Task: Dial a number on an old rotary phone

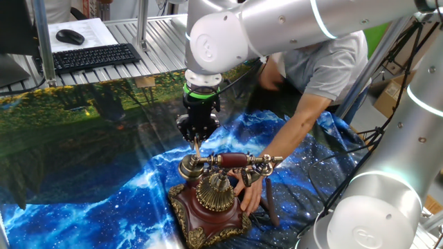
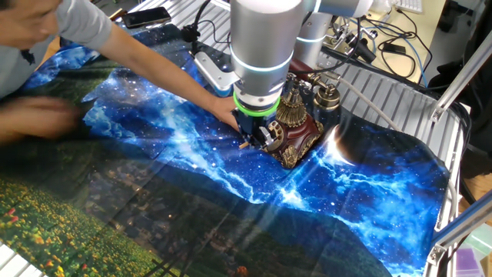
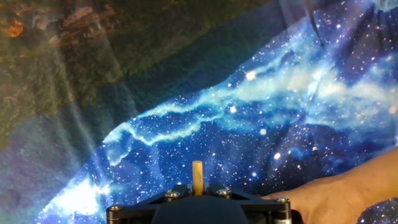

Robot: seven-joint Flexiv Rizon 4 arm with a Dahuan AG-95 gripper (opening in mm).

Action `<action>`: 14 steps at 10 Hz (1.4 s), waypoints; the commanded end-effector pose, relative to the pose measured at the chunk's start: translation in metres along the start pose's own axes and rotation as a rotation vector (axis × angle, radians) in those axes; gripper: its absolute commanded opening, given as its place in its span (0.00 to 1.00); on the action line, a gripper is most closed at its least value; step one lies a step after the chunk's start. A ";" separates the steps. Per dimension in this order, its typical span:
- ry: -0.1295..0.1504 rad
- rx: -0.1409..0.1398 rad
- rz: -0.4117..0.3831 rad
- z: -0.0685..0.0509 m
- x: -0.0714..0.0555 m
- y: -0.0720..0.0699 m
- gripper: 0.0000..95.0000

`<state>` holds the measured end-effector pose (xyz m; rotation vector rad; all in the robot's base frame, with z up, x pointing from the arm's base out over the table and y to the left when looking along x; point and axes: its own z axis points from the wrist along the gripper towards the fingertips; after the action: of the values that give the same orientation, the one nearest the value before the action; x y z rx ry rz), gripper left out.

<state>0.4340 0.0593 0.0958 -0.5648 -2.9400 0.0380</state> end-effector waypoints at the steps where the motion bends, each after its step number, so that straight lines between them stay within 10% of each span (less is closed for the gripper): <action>1: 0.002 0.010 -0.007 0.000 -0.001 0.000 0.00; 14: -0.006 0.037 -0.016 -0.001 -0.003 0.001 0.00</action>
<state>0.4364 0.0595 0.0970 -0.5369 -2.9433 0.0899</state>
